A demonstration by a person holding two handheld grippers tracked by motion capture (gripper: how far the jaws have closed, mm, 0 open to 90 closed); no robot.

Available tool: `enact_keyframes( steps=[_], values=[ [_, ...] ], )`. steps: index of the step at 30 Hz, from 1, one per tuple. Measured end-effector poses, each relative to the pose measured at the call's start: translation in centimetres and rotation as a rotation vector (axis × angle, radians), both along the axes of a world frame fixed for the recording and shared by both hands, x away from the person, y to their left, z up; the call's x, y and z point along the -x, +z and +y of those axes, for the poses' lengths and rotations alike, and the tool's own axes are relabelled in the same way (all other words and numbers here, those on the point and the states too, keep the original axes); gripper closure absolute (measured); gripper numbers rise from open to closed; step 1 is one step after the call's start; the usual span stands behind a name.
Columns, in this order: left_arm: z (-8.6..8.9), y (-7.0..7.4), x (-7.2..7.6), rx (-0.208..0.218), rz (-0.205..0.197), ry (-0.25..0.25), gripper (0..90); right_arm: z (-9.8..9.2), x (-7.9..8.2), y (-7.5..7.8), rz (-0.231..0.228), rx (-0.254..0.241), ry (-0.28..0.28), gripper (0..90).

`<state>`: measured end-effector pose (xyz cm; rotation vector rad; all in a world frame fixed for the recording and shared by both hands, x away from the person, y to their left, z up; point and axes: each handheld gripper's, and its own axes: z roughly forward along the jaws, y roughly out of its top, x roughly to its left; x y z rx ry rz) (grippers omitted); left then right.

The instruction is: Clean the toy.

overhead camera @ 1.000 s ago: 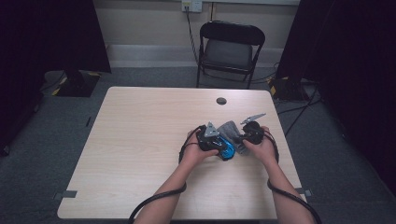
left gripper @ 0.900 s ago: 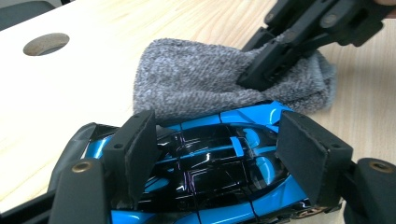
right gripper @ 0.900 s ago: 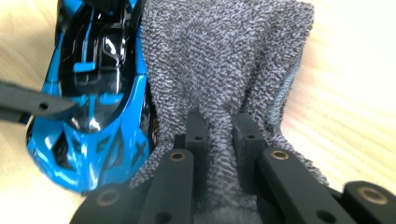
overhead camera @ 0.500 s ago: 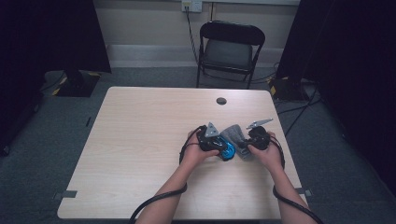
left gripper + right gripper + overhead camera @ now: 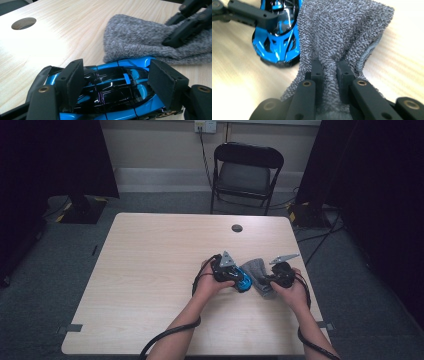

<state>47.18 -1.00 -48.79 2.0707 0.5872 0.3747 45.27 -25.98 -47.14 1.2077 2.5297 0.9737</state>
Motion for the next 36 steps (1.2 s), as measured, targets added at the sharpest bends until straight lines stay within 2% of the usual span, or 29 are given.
enact_keyframes(
  steps=[13,26,29,32,36],
  values=[
    [-0.1,0.0,0.0,-0.003,0.001,0.004,29.0,-0.8,1.9,0.1,0.026,-0.009,0.011,79.5],
    [-0.1,0.0,0.0,-0.002,0.001,0.006,29.0,-1.9,3.2,0.1,0.054,-0.047,0.021,79.5],
    [-0.1,0.0,0.0,-0.002,0.003,0.006,29.0,-2.2,3.4,0.1,0.066,-0.069,0.017,79.5],
    [-0.1,0.0,0.0,-0.002,0.003,0.007,29.0,-2.5,3.5,0.2,0.059,-0.065,0.007,79.5],
    [-0.1,0.1,0.0,-0.003,0.004,0.006,29.0,-3.1,3.2,1.0,0.014,-0.067,-0.033,79.5]
  ],
)
